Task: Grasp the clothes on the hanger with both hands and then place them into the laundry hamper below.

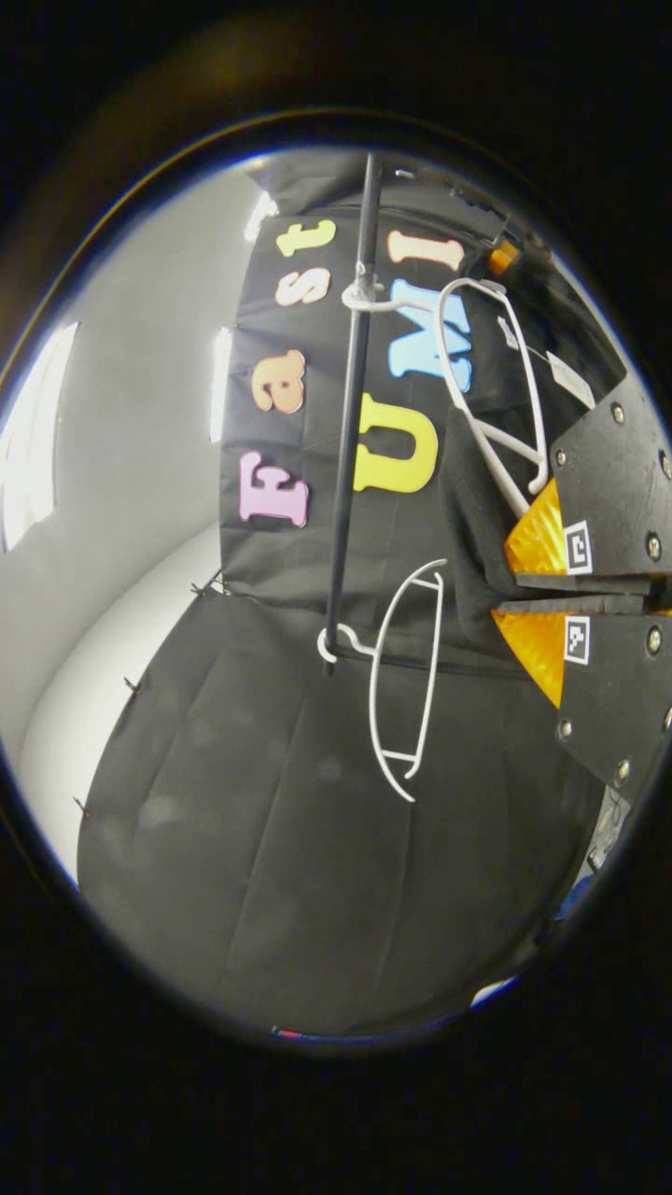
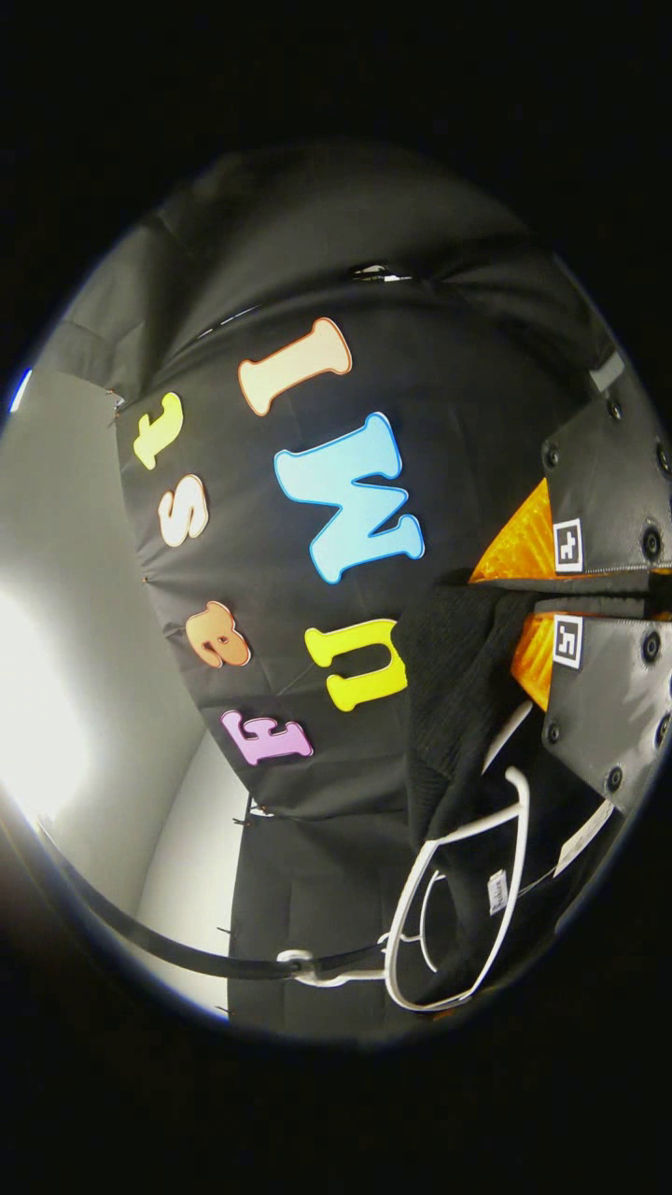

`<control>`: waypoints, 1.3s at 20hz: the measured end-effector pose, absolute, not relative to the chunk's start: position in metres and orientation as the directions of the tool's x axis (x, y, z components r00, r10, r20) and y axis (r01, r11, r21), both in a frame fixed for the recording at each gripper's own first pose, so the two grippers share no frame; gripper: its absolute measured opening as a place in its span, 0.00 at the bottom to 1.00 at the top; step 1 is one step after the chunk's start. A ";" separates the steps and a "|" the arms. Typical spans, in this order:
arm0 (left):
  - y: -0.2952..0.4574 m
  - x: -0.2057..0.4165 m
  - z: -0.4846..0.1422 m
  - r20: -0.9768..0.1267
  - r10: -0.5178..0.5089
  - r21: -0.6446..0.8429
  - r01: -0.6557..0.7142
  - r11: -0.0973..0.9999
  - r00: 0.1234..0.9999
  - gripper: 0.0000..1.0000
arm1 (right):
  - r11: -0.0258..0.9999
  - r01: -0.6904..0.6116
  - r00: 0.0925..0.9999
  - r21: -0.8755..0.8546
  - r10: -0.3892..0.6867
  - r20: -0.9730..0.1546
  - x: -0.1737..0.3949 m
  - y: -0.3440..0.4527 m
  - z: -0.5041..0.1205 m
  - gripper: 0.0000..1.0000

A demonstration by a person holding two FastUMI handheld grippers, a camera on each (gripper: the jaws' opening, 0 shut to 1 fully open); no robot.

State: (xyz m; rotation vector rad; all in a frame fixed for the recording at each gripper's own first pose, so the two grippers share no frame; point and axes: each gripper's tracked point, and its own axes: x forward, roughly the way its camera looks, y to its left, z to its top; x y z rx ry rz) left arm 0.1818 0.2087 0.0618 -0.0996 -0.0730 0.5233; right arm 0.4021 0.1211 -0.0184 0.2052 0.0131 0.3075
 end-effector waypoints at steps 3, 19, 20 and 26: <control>0.216 0.186 0.040 -0.003 0.504 -0.184 -0.496 0.849 0.864 0.03 | 0.943 -0.280 0.958 0.179 0.287 -0.014 0.411 0.120 -0.034 0.00; 0.215 0.165 -0.056 -0.166 0.481 -0.199 -0.507 0.839 0.861 0.01 | 0.968 -0.233 0.952 0.091 0.246 -0.183 0.374 0.109 -0.107 0.03; 0.212 0.160 -0.059 -0.176 0.473 -0.196 -0.502 0.843 0.863 0.01 | 0.968 -0.235 0.951 0.084 0.247 -0.186 0.364 0.111 -0.108 0.03; 0.208 0.135 -0.076 -0.225 0.431 -0.151 -0.469 0.870 0.874 0.02 | 0.966 -0.255 0.938 0.051 0.260 -0.228 0.297 0.118 -0.115 0.03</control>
